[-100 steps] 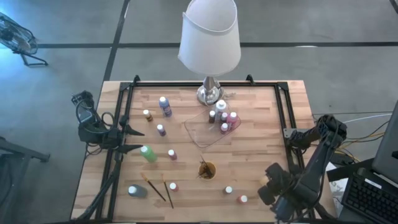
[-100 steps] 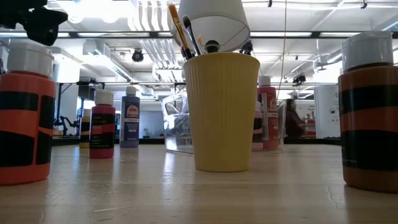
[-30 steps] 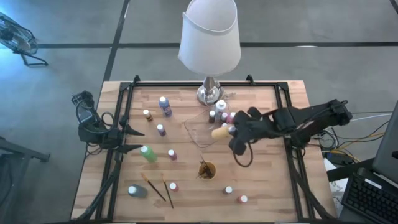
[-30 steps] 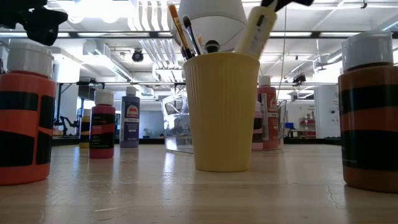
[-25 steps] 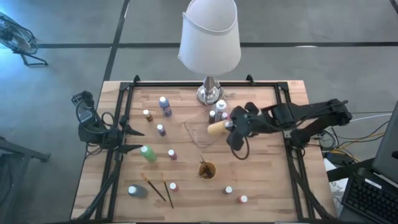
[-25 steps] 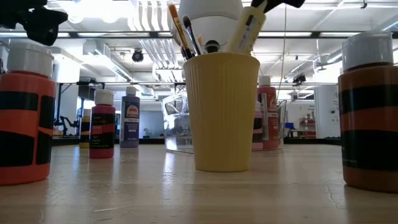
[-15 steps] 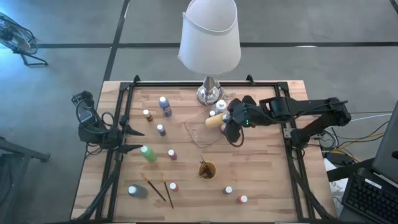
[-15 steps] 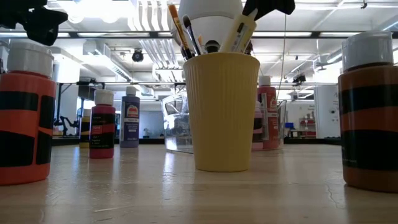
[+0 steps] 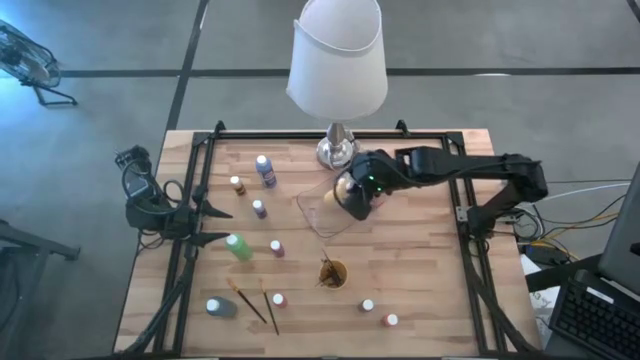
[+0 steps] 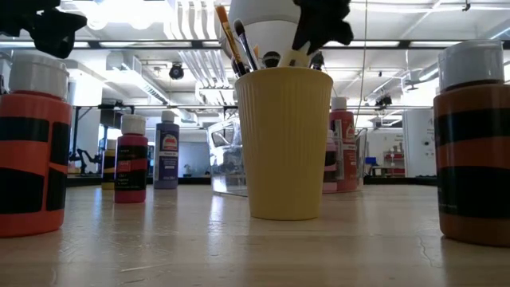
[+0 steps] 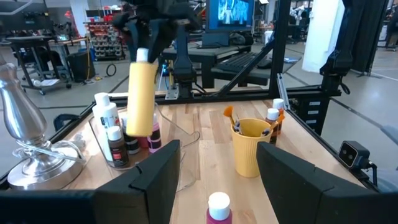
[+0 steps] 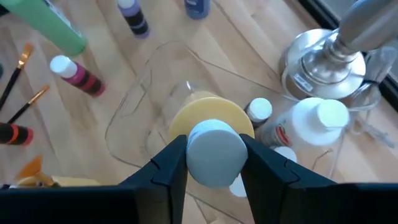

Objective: Pick & Place Paint Supplies
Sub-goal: Put the light yellow bottle into the transparent bin

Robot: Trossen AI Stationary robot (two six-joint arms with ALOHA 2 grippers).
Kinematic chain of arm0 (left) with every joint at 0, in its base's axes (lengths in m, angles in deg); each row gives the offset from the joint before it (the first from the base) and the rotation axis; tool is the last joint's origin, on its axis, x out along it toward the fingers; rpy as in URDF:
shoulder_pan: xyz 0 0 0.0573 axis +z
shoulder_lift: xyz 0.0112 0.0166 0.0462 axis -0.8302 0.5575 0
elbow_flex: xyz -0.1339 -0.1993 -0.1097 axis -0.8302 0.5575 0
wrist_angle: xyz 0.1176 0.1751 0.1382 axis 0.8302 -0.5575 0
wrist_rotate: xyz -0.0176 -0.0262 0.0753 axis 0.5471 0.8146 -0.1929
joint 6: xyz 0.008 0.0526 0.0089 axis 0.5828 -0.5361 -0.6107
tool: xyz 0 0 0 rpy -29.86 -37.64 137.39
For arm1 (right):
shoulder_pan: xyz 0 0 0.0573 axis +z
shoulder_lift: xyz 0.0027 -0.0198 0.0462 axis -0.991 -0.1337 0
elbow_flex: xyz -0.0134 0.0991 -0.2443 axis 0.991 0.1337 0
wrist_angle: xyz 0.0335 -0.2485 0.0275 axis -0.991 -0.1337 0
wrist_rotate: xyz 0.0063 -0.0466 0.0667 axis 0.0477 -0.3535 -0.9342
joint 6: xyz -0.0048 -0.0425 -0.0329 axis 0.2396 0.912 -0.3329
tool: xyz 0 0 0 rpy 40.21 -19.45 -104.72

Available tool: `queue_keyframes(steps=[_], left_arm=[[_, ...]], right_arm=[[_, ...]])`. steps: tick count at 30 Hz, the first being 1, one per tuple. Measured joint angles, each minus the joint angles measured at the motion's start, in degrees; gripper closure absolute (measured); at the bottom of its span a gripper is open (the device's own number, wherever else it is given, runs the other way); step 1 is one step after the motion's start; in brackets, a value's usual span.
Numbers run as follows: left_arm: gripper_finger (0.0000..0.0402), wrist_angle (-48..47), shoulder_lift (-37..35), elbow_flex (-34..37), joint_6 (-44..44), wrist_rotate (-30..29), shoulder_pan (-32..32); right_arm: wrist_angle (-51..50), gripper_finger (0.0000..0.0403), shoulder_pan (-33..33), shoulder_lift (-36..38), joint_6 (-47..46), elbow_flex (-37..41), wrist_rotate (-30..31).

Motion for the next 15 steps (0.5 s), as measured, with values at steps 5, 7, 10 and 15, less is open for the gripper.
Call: queue_keyframes(steps=[5, 7, 10, 15], left_arm=[[0.0183, -0.01, 0.02, 0.02, 0.00, -0.01, -0.01], [0.0183, -0.01, 0.02, 0.02, 0.00, 0.01, -0.01], [0.0183, -0.02, 0.02, -0.01, 0.00, 0.00, 0.00], [0.0183, 0.03, 0.08, 0.00, 0.00, -0.01, -0.01]], right_arm=[[-0.61, 0.0283, -2.47, -2.86, 1.35, -1.58, -3.47], [-1.66, 0.0287, -3.28, -4.24, 1.50, -2.22, -4.20], [-3.91, 0.0287, -4.33, -5.49, 1.52, -2.81, -4.36], [-5.64, 0.0279, -5.48, -6.93, 1.28, -3.00, -4.64]])
